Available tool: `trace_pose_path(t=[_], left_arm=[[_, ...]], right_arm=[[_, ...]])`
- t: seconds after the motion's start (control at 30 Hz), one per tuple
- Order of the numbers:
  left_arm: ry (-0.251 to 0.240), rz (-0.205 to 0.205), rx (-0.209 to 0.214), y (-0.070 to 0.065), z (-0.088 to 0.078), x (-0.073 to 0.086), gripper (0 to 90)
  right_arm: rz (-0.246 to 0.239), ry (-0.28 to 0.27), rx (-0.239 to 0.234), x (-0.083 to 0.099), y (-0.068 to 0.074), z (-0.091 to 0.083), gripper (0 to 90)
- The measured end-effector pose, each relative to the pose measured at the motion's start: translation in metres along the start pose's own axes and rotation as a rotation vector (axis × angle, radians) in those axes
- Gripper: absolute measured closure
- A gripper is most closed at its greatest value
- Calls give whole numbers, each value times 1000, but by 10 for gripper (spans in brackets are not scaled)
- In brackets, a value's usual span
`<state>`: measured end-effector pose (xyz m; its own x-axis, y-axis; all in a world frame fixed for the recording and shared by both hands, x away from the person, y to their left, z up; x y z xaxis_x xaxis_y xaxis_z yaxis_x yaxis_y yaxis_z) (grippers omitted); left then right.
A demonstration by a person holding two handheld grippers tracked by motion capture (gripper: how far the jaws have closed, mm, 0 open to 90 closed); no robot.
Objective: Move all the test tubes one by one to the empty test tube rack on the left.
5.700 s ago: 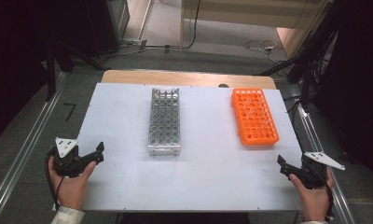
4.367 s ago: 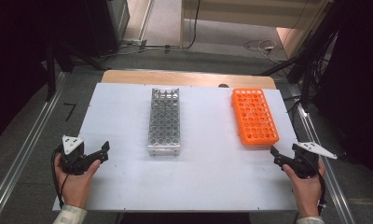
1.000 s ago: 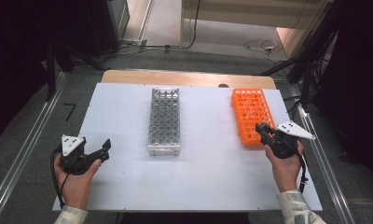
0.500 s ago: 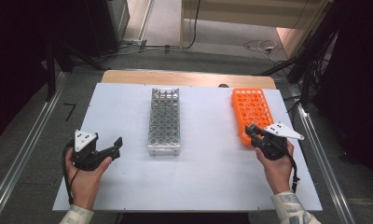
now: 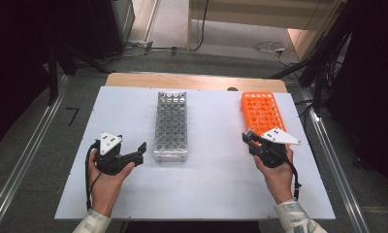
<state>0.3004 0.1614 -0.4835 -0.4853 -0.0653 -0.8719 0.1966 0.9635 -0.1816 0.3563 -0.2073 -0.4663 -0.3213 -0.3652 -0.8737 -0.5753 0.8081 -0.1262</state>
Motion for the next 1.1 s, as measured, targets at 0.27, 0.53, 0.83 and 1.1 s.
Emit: trace_pose_path(t=[0.27, 0.53, 0.83, 1.1], left_arm=[[2, 21, 33, -19, 7, -7, 146], [20, 54, 81, -42, 17, -12, 150], [13, 86, 134, -69, 25, -20, 150], [28, 101, 177, -90, 36, -20, 161]], right_arm=[[-25, 14, -33, -1, 15, 7, 734], [-42, 26, -60, -3, 28, 14, 734], [-73, 42, -92, -3, 43, 22, 734], [-83, 42, -108, -6, 51, 26, 734]])
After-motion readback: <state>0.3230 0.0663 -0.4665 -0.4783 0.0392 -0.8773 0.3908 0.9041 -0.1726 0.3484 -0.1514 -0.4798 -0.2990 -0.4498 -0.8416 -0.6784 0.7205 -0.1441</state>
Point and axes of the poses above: each handheld gripper's, and its own axes: z roughly forward along the jaws, x roughly out of its underside, y roughly to its left, the point moved 7 cm from there along z, roughly forward along the jaws, and after that the axes turned 5 degrees about -z, right-handed, at the moved point
